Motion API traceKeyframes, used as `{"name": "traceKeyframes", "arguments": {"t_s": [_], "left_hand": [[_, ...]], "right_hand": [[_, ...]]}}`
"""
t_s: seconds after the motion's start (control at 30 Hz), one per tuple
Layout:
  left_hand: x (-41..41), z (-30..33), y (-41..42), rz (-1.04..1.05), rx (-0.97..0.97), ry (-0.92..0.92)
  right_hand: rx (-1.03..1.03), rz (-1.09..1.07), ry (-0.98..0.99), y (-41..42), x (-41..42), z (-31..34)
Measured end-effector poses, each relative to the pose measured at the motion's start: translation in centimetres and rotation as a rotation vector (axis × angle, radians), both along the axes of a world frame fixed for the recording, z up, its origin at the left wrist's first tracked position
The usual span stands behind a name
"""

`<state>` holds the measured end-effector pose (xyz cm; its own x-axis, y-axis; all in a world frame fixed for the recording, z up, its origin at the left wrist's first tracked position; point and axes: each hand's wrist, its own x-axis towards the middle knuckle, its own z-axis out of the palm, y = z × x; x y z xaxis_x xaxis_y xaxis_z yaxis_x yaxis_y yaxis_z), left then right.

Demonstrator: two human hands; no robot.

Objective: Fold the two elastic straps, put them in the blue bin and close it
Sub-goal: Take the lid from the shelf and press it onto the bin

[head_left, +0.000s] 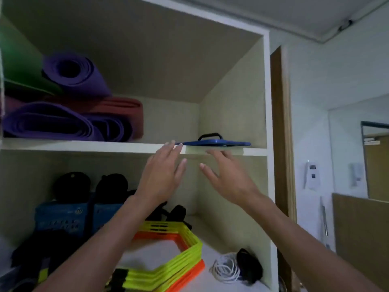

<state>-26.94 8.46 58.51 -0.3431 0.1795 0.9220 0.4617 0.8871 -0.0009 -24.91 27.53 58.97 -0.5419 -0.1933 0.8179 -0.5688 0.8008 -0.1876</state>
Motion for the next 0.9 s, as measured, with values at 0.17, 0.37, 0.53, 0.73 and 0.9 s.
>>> {"name": "traceKeyframes", "arguments": {"t_s": [0.17, 0.37, 0.53, 0.73, 0.9], "left_hand": [[-3.6, 7.3, 2.3, 0.0, 0.074, -0.063], [-8.8, 11.8, 4.7, 0.048, 0.027, -0.318], [-11.2, 13.1, 5.9, 0.051, 0.046, -0.369], [-13.3, 11.2, 7.4, 0.118, -0.026, -0.43], [-13.3, 8.5, 8.3, 0.255, -0.08, -0.087]], "right_hand": [[-0.002, -0.117, 0.091, 1.9, -2.1, 6.0], [0.158, -0.015, -0.167, 2.6, -6.7, 8.4], [0.022, 0.042, -0.143, 5.4, -9.6, 6.9], [-0.103, 0.003, -0.119, 8.7, -12.3, 5.3], [-0.196, 0.003, -0.057, 7.6, -13.4, 3.2]]}}
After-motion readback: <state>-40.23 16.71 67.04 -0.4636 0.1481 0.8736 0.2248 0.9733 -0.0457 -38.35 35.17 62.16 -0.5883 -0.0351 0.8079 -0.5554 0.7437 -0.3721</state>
